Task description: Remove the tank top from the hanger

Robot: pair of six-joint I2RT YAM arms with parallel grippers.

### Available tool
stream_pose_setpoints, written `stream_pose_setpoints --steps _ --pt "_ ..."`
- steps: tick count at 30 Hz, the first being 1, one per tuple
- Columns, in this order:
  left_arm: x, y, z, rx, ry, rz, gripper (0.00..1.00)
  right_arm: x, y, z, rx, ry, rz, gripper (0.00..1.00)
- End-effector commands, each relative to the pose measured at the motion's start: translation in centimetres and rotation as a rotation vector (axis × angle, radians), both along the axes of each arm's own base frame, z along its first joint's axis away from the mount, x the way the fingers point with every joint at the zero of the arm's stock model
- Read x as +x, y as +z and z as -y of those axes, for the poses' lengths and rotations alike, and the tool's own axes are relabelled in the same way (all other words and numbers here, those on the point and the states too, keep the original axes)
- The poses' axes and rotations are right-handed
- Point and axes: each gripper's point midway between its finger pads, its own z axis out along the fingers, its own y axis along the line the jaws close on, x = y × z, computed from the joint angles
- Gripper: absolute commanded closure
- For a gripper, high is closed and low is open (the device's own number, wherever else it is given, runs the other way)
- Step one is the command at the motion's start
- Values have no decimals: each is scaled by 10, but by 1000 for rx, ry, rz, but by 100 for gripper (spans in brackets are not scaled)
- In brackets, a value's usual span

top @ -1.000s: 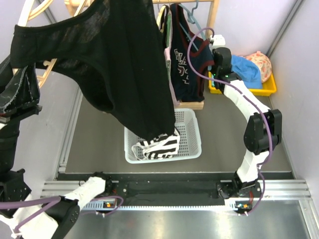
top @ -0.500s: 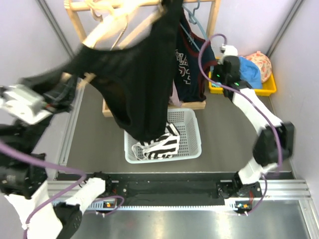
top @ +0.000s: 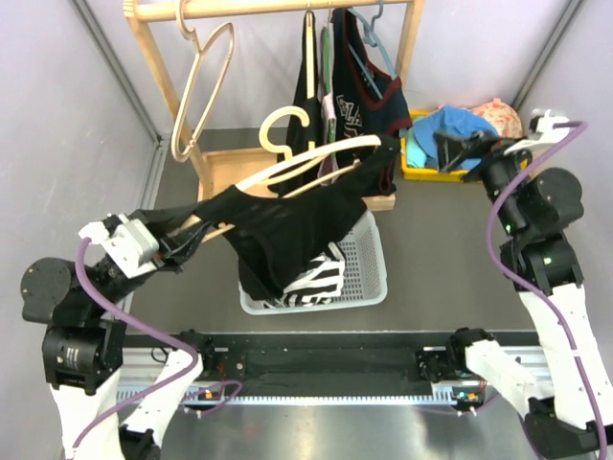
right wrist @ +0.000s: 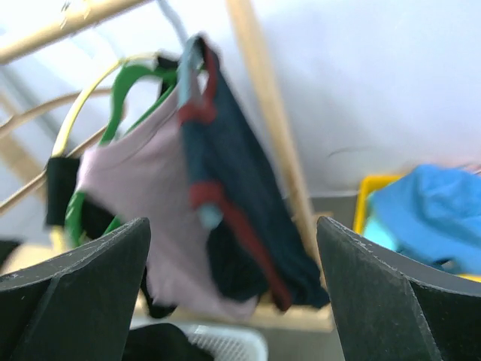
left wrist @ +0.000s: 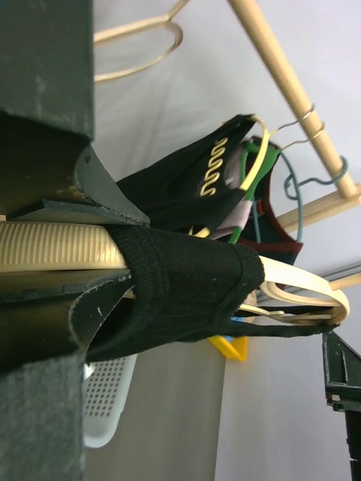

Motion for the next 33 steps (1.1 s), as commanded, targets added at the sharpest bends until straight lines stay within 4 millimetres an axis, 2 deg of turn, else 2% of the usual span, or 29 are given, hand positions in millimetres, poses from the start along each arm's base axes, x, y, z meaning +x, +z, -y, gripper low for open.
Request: stream_pose_setpoints --steps 1,2,3,7,9,10,12,19,22,26,30,33 --pt "3 11 1 -37 -6 50 100 -35 -29 -37 33 254 -83 9" --pt "7 9 2 -37 -6 43 100 -42 -30 -42 40 286 -90 9" --pt "9 9 2 -35 -7 44 100 -59 -26 -49 40 352 -76 9" --pt "18 5 3 -42 -2 41 100 -90 -20 -58 78 447 -67 9" --pt "21 5 2 -45 4 47 100 -100 -26 -67 90 515 -80 9" --pt "22 4 2 -44 3 48 100 -106 -21 -71 118 549 -66 10" --pt "22 4 3 -44 -2 47 100 -112 -31 -82 139 635 -84 11" --pt "22 3 5 -56 -19 31 100 -101 -32 -100 273 743 -82 14" --pt "21 1 6 -57 -23 28 100 -90 -30 -109 243 728 -76 15" --pt "20 -2 6 -57 -28 20 100 -89 -15 -122 219 739 -40 18" --pt "20 -5 6 -57 -25 11 100 -79 -11 -128 209 731 -27 27" --pt "19 -7 7 -55 -29 8 100 -79 -2 -135 211 756 -6 32"
